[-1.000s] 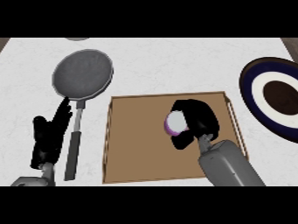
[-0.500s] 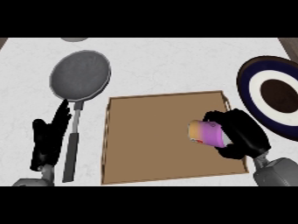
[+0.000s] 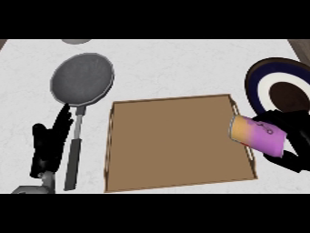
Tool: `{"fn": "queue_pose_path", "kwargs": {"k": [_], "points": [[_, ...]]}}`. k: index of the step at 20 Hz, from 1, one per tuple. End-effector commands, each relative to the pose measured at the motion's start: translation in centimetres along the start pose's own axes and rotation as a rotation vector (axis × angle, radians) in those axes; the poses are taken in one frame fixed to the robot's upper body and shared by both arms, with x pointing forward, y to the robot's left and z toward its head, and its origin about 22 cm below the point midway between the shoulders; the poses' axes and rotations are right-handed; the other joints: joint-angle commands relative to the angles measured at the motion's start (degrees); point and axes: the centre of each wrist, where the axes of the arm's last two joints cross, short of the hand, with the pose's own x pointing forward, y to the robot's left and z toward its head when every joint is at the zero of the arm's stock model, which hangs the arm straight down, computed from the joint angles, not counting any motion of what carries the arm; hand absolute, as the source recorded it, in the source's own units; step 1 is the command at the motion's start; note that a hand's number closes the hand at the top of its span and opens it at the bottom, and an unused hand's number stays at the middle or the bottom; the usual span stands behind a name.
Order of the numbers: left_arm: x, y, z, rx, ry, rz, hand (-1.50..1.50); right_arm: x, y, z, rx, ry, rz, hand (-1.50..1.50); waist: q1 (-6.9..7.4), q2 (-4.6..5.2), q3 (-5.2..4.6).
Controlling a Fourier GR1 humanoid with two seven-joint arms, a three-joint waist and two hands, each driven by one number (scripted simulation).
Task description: Pick the can from the tray and place it in the plate
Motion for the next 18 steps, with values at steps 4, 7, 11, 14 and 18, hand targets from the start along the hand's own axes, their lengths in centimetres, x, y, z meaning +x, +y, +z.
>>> {"fn": "queue_pose_path", "kwargs": {"k": [4, 7, 11, 14, 18], "points": [[-0.2, -0.6, 0.5, -0.027, -0.017, 0.012, 0.0, -2.8, -5.9, 2.0, -0.22, 0.139, -0.01, 1.5, 0.66, 0.11, -0.01], [0.9, -0.5, -1.3, -0.007, -0.006, -0.011, 0.0, -3.6, -6.1, 0.0, -0.223, 0.195, -0.035, 1.5, 1.09, 0.26, -0.03], [0.1, -1.4, 1.0, -0.015, -0.029, -0.009, 0.0, -6.9, -7.3, -1.6, -0.219, 0.252, -0.026, 1.5, 1.75, 0.29, -0.01], [1.3, -1.7, -0.2, -0.027, -0.01, -0.01, 0.0, -9.2, -8.5, -0.7, -0.215, 0.295, -0.012, 1.5, 1.54, 0.31, -0.01], [0.1, -0.3, -0.9, -0.024, -0.012, -0.006, 0.0, -12.0, -6.3, -1.6, -0.156, 0.317, 0.002, 1.5, 1.66, 0.36, -0.01]]}}
